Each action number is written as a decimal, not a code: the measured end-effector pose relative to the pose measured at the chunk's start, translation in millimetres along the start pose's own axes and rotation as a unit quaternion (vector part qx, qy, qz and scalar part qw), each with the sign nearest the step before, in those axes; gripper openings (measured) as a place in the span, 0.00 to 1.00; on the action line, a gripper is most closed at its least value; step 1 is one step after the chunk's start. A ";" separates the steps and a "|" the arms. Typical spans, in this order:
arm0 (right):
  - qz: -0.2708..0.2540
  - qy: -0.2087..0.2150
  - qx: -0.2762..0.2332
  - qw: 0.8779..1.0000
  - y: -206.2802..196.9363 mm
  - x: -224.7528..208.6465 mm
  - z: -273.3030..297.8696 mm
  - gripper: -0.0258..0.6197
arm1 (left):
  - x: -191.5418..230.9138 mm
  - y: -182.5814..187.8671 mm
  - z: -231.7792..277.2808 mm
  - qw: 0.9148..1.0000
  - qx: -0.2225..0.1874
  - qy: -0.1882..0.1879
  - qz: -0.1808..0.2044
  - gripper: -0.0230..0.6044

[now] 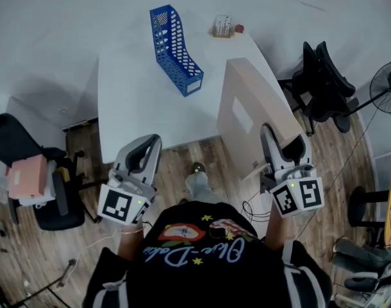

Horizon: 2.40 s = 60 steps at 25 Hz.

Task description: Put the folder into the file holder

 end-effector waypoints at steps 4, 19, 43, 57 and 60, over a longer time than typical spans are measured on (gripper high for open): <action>-0.007 0.008 -0.025 1.000 8.3 -10.8 33.2 0.47 | 20.4 3.1 16.8 1.000 -0.013 0.012 0.008 0.04; 0.039 0.086 -0.144 0.985 62.3 -23.5 169.6 0.47 | 90.8 17.3 83.7 0.996 -0.024 0.080 0.020 0.04; 0.063 0.120 -0.168 0.976 64.7 17.8 295.1 0.47 | 170.6 28.0 112.8 0.995 -0.013 0.098 0.012 0.04; 0.056 0.107 -0.151 0.981 50.5 36.3 326.6 0.47 | 195.9 28.8 101.9 0.996 -0.001 0.093 0.005 0.04; 0.055 0.107 -0.149 0.981 44.6 38.0 333.5 0.47 | 200.7 28.7 101.2 0.995 0.002 0.099 0.005 0.04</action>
Point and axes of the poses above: the fingertips, and each gripper's own axes: z forward along the fingers, x to its left, y out of its top, the point moved 4 cm from there along -z, backward along the fingers, and after that the axes turned 7 degrees about -z, right-handed, at the moved point
